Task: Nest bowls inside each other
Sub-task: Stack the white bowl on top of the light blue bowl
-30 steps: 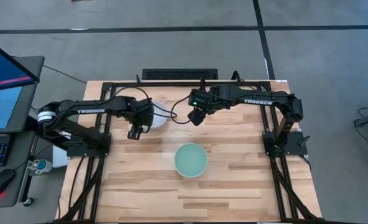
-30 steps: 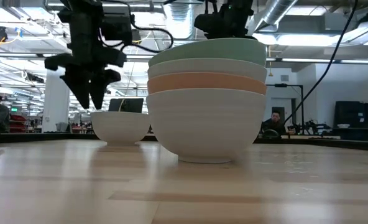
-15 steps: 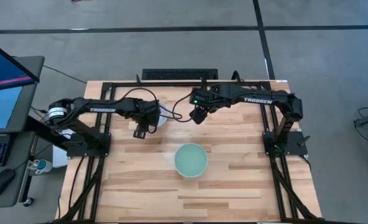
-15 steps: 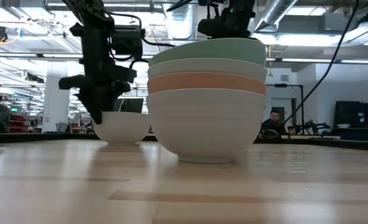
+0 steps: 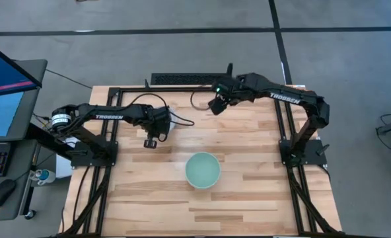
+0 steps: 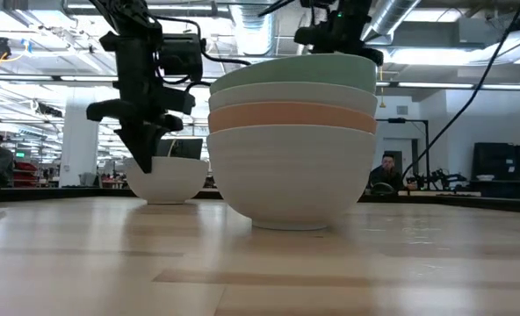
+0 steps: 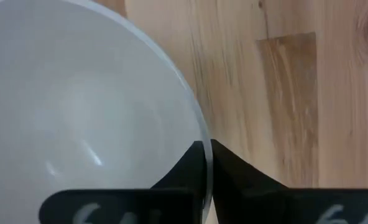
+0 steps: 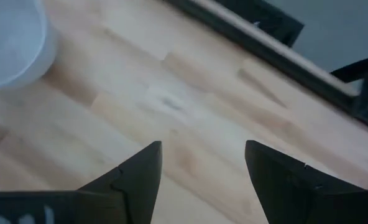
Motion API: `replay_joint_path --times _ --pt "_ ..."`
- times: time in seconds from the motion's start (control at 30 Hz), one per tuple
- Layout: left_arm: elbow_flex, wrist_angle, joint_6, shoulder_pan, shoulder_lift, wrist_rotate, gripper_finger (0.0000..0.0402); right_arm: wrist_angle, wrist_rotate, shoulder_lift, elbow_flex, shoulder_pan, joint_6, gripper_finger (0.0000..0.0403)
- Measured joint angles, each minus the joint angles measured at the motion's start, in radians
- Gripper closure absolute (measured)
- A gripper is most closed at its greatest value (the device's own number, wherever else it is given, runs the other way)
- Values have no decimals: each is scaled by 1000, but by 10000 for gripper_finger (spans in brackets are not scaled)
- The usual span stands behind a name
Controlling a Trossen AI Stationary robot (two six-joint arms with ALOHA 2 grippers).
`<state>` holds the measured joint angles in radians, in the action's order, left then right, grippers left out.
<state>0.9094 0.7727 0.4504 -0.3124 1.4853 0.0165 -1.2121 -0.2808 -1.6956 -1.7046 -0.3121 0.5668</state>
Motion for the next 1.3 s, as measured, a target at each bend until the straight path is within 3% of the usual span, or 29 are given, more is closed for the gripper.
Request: replay_joint_path --times 0.13,0.3,0.63,0.9,1.03,1.3 --pt "46 62 -49 30 0 6 400 -10 -6 30 0 -62 -37 148" --pt "194 187 -91 105 0 40 400 -69 -1 26 28 -129 -96 148" --pt "530 350 -242 225 9 47 401 16 41 29 296 -191 -176 148" --pt "743 471 -260 377 201 65 401 257 197 30 452 -253 -253 148" --pt "862 507 -250 402 304 68 401 320 205 30 455 -291 -290 148" --pt "1044 527 -308 437 396 76 401 338 275 30 455 -420 -361 148"
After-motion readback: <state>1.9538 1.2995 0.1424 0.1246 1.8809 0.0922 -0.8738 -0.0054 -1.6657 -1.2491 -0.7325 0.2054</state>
